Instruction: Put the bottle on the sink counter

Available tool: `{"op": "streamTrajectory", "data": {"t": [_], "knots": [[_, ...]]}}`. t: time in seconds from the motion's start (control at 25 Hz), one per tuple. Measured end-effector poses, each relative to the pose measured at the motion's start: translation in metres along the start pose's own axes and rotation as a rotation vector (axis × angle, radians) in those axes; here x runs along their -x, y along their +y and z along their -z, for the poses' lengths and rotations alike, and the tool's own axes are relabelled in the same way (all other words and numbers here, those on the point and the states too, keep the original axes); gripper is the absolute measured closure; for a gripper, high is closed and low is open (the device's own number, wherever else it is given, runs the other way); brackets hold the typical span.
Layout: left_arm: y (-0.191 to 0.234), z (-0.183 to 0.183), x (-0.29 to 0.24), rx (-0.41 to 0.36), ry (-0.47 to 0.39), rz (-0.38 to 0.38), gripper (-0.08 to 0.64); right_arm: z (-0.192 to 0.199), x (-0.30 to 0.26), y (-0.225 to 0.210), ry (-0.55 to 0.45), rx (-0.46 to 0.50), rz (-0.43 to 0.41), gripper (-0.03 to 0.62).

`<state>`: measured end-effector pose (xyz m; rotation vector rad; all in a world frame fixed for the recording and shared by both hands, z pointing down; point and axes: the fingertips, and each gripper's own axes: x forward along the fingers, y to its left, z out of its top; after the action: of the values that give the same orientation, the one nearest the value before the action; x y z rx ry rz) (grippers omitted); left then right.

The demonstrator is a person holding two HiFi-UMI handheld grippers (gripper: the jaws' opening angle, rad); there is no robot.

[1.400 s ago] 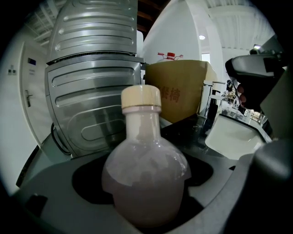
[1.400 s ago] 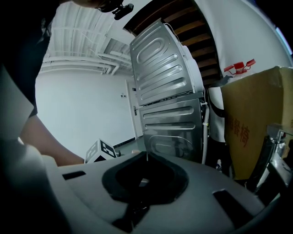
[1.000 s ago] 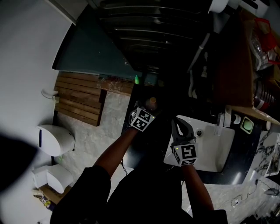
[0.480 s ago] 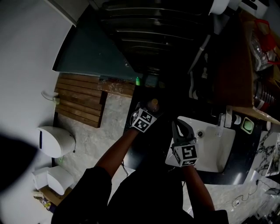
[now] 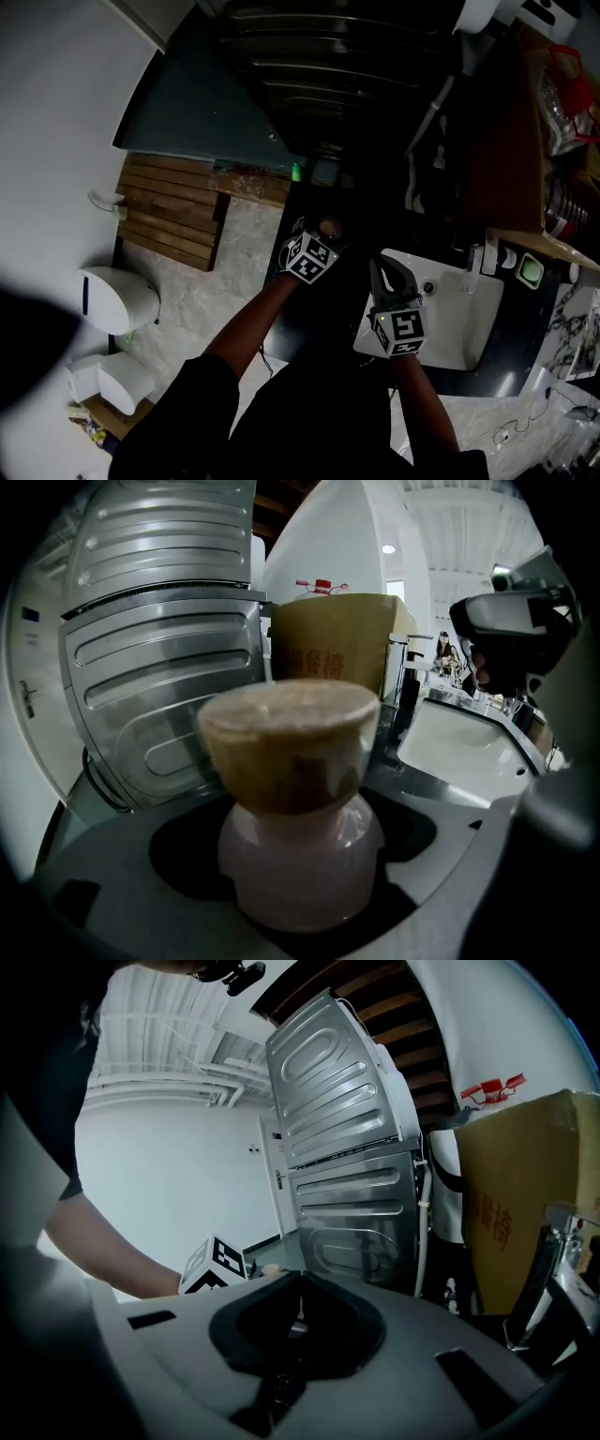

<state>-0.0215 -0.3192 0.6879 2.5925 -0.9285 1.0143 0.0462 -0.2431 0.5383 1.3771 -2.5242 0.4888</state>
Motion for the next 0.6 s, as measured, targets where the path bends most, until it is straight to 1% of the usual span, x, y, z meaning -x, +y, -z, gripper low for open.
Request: {"op": "streamTrajectory", "data": {"t": [0.36,0.6], "knots": [[0.0,0.0,0.0,0.002,-0.006,-0.003,0.158,-0.003,0.006,-0.001,-0.011,0.014,0.011,0.554],[0.003,0.003,0.011,0.037,-0.039,-0.045,0.158,-0.003,0.022,0.001,-0.012,0.031,0.038,0.554]]}}
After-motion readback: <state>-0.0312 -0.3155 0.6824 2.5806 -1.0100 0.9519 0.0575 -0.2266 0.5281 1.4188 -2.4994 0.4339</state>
